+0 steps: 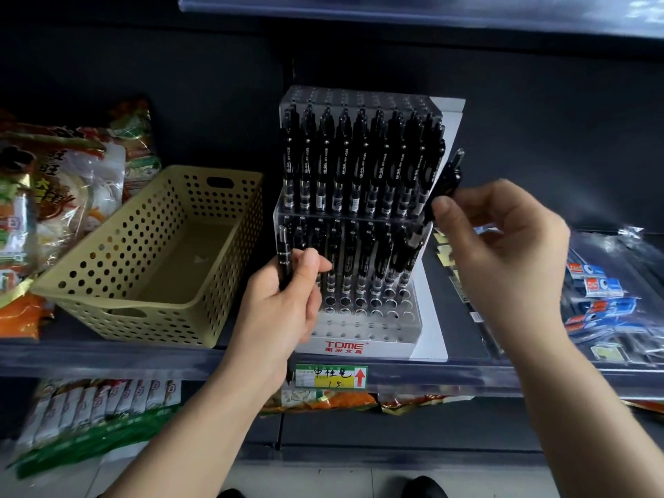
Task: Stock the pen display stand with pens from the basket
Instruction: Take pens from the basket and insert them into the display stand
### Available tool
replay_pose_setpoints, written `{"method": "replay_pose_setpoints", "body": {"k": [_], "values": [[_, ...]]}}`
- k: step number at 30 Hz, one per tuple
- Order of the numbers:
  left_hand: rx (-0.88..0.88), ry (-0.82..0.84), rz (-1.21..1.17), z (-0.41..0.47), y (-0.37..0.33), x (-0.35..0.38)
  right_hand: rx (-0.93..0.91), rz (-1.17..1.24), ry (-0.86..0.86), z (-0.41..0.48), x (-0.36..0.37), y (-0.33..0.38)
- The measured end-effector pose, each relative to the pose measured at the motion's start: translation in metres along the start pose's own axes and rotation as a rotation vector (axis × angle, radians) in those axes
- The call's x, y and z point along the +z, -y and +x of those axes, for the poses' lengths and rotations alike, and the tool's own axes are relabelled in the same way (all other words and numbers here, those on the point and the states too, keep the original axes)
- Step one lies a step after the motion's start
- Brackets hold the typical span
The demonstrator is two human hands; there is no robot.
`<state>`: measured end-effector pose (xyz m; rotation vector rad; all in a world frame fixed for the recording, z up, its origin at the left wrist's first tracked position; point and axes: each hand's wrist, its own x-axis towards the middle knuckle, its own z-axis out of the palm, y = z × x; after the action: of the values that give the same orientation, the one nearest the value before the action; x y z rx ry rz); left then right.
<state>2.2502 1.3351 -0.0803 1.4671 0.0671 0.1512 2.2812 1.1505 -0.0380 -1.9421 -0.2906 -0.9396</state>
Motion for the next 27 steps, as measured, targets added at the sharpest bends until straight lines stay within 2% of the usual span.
{"method": "replay_pose_setpoints", "body": {"k": [8, 15, 20, 27], "values": [[-0.103, 0.036, -0.228, 0.001, -0.006, 0.002, -0.046, -0.173, 0.029, -0.014, 0.015, -0.021], [0.005, -0.04, -0.129, 0.004, -0.001, 0.003, -0.083, -0.271, 0.095, -0.024, 0.021, -0.033], [0.031, -0.069, -0.156, 0.002, -0.003, 0.004, -0.083, -0.332, 0.194, -0.029, 0.024, -0.039], [0.063, -0.055, -0.163, 0.0, -0.001, 0.005, -0.052, -0.339, 0.209, -0.03, 0.024, -0.04]]}}
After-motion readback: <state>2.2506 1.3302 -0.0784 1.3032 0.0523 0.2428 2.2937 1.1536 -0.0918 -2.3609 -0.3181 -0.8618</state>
